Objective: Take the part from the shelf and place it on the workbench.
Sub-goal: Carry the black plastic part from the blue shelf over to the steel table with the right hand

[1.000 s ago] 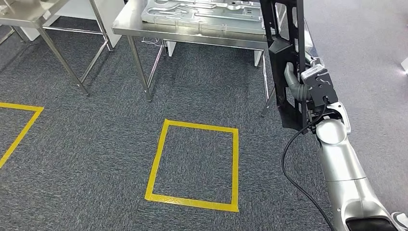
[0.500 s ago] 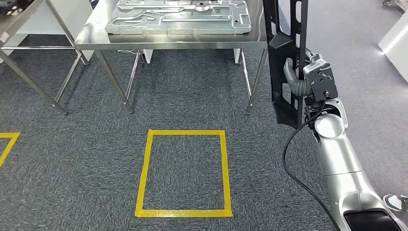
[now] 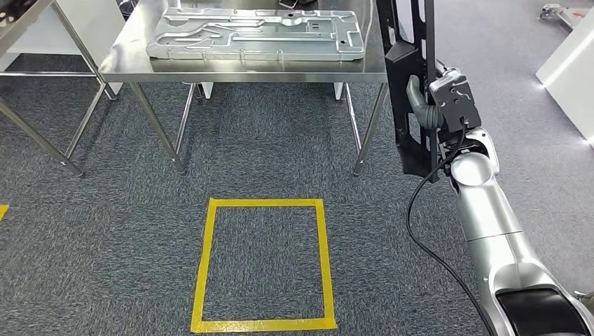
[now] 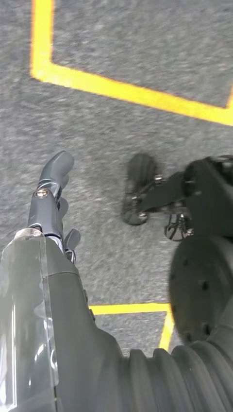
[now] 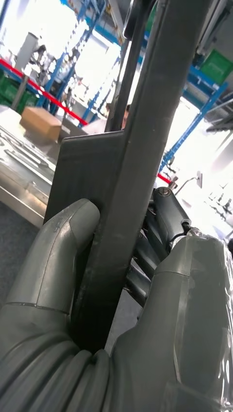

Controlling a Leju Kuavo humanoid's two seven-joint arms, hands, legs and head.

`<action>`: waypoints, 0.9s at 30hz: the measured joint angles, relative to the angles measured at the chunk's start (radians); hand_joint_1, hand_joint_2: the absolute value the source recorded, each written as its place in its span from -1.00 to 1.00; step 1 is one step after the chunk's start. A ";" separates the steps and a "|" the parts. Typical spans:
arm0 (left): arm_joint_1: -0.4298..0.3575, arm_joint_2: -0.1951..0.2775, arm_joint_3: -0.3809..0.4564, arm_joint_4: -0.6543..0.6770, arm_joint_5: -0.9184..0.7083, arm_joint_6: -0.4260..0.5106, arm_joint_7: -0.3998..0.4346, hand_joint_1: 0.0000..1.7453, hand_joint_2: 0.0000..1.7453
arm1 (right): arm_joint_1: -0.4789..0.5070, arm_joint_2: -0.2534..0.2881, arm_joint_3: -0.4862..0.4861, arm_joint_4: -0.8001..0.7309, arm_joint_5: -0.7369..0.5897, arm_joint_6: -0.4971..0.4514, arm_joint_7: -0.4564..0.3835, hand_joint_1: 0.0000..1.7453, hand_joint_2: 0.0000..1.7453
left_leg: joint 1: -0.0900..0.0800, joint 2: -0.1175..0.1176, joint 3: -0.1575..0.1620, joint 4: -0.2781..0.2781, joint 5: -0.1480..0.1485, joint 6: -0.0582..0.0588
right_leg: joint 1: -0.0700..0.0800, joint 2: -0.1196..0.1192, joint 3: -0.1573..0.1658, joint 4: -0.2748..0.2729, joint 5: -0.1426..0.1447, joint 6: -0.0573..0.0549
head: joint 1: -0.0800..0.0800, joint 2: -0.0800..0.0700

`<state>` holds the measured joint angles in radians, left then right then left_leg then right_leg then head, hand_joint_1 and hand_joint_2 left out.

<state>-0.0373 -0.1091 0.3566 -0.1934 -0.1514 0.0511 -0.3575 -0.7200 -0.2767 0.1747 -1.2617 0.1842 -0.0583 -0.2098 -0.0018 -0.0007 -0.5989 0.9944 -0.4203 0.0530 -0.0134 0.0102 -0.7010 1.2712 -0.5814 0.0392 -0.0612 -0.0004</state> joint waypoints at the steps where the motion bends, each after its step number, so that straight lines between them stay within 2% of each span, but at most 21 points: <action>1: 0.001 0.000 0.000 0.000 -0.001 0.000 0.002 -1.00 1.00 | -0.003 0.001 0.004 0.007 0.004 -0.001 0.002 1.00 1.00 | 0.002 0.000 0.006 0.001 -0.006 -0.003 | -0.004 -0.002 -0.017 0.006 0.006 0.004 | 0.000 0.000; 2: 0.002 0.000 0.000 0.000 -0.003 -0.001 0.004 -1.00 1.00 | -0.008 0.002 0.008 0.014 0.009 -0.001 0.005 1.00 1.00 | 0.005 0.000 0.014 0.002 -0.013 -0.007 | -0.008 -0.004 -0.015 -0.025 0.036 0.007 | 0.000 0.000; 4: 0.003 -0.001 -0.001 0.000 -0.006 -0.004 0.008 -1.00 1.00 | -0.025 0.003 0.017 0.028 0.020 0.001 0.015 1.00 1.00 | 0.008 0.000 0.032 0.004 -0.029 -0.016 | -0.014 -0.011 0.026 -0.156 0.130 0.010 | 0.000 0.000; 5: 0.003 0.000 -0.001 0.000 -0.008 -0.006 0.009 -1.00 1.00 | -0.041 0.005 0.023 0.040 0.028 0.004 0.023 1.00 1.00 | 0.009 0.000 0.037 0.006 -0.035 -0.022 | -0.014 -0.014 0.045 -0.214 0.156 0.007 | 0.000 0.000; 6: 0.002 0.000 -0.001 0.000 -0.010 -0.008 0.010 -1.00 1.00 | -0.058 0.007 0.030 0.054 0.037 0.007 0.032 1.00 1.00 | 0.008 0.001 0.039 0.007 -0.041 -0.029 | -0.012 -0.016 0.057 -0.250 0.171 0.001 | 0.000 0.000; 9: -0.001 0.002 -0.003 0.000 -0.020 -0.017 0.010 -1.00 1.00 | -0.114 0.022 0.062 0.103 0.079 0.017 0.067 1.00 1.00 | 0.006 0.005 0.042 0.013 -0.050 -0.049 | -0.008 -0.012 0.067 -0.264 0.170 -0.023 | 0.000 0.000; 11: -0.002 0.005 -0.005 0.000 -0.027 -0.023 0.008 -1.00 1.00 | -0.163 0.046 0.089 0.146 0.113 0.025 0.094 1.00 1.00 | 0.008 0.005 0.028 0.054 -0.068 -0.060 | -0.009 -0.009 0.077 -0.266 0.165 -0.038 | 0.000 0.000; 12: -0.002 0.007 -0.007 0.000 -0.030 -0.026 0.007 -1.00 1.00 | -0.193 0.061 0.103 0.173 0.131 0.029 0.107 1.00 1.00 | 0.011 0.005 0.003 0.102 -0.087 -0.065 | -0.009 -0.008 0.083 -0.266 0.162 -0.044 | 0.000 0.000; 14: -0.002 0.008 -0.009 0.000 -0.036 -0.032 0.005 -1.00 1.00 | -0.258 0.101 0.139 0.243 0.171 0.037 0.131 1.00 1.00 | 0.012 0.005 -0.073 0.231 -0.132 -0.070 | -0.004 -0.004 0.089 -0.266 0.155 -0.055 | 0.000 0.000; 15: -0.001 0.009 -0.010 0.000 -0.039 -0.035 0.004 -1.00 1.00 | -0.288 0.126 0.164 0.281 0.194 0.043 0.142 1.00 1.00 | 0.012 0.005 -0.109 0.281 -0.145 -0.071 | -0.001 0.000 0.093 -0.266 0.150 -0.058 | 0.000 0.000; 16: 0.000 0.010 -0.010 0.000 -0.041 -0.037 0.003 -1.00 1.00 | -0.313 0.152 0.190 0.317 0.216 0.049 0.151 1.00 1.00 | 0.012 0.005 -0.130 0.299 -0.140 -0.069 | 0.003 0.004 0.100 -0.266 0.145 -0.061 | 0.000 0.000; 17: 0.001 0.012 -0.010 0.000 -0.042 -0.038 0.002 -1.00 1.00 | -0.332 0.179 0.216 0.347 0.238 0.056 0.159 1.00 1.00 | 0.012 0.005 -0.134 0.281 -0.115 -0.065 | 0.006 0.008 0.108 -0.266 0.139 -0.062 | 0.000 0.000; 19: 0.001 0.016 -0.011 0.000 -0.045 -0.039 0.001 -1.00 1.00 | -0.359 0.232 0.261 0.395 0.271 0.072 0.169 1.00 1.00 | 0.006 0.005 -0.097 0.156 -0.025 -0.049 | 0.013 0.012 0.128 -0.266 0.126 -0.063 | 0.000 0.000; 20: 0.001 0.019 -0.012 0.000 -0.046 -0.039 0.000 -1.00 1.00 | -0.370 0.257 0.282 0.415 0.282 0.078 0.172 1.00 1.00 | 0.002 0.005 -0.075 0.092 0.003 -0.040 | 0.016 0.013 0.135 -0.266 0.119 -0.062 | 0.000 0.000; 21: 0.000 0.021 -0.014 0.000 -0.046 -0.040 0.000 -1.00 1.00 | -0.380 0.281 0.301 0.430 0.292 0.086 0.175 1.00 1.00 | -0.002 0.006 -0.058 0.047 0.018 -0.033 | 0.017 0.013 0.139 -0.267 0.114 -0.059 | 0.000 0.000; 23: 0.000 0.024 -0.017 0.000 -0.047 -0.041 0.001 -1.00 1.00 | -0.391 0.325 0.338 0.453 0.308 0.108 0.184 1.00 1.00 | -0.007 0.007 -0.043 0.015 0.015 -0.026 | 0.019 0.012 0.145 -0.264 0.110 -0.050 | 0.000 0.000; 25: 0.003 0.025 -0.019 0.000 -0.048 -0.041 0.004 -1.00 1.00 | -0.394 0.366 0.370 0.464 0.318 0.148 0.195 1.00 1.00 | -0.003 0.006 -0.026 0.002 0.019 -0.021 | 0.019 0.008 0.149 -0.252 0.105 -0.040 | 0.000 0.000; 27: 0.002 0.025 -0.023 0.000 -0.050 -0.040 0.008 -1.00 1.00 | -0.404 0.399 0.396 0.474 0.319 0.198 0.201 1.00 1.00 | 0.003 0.006 -0.008 -0.007 0.016 -0.015 | 0.017 0.003 0.124 -0.198 0.082 -0.029 | 0.000 0.000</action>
<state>-0.0349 -0.0840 0.3339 -0.1930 -0.2011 0.0114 -0.3494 -1.1243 0.1222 0.5708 -0.7880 0.5031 0.1395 -0.0086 0.0010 0.0049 -0.6071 0.9876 -0.4043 0.0376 0.0036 0.0130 -0.5766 1.0728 -0.4998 0.0099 -0.0611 -0.0004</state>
